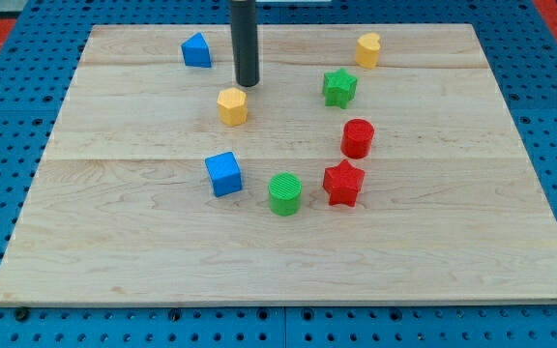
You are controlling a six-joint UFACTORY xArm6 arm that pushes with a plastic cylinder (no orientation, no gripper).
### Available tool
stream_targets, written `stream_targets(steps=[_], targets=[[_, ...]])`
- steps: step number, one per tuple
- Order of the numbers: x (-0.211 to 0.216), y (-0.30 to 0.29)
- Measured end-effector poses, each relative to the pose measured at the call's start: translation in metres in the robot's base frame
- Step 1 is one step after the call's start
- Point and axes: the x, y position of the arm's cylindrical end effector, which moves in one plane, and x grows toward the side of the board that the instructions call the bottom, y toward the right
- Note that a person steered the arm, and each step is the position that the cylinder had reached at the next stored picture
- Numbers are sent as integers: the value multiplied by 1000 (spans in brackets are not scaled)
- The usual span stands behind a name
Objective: Move the heart to the right of the blue triangle
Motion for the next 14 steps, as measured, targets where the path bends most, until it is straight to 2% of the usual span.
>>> stream_targets(steps=[1,2,3,4,5,7,8,9,10,11,12,13,14], targets=[[34,-2],[51,-25],[19,-13],[-79,19],[-129,46],[-123,210],[-77,222],[-52,177],[-47,142],[-71,221],[-77,218],[-98,145],[-93,67]])
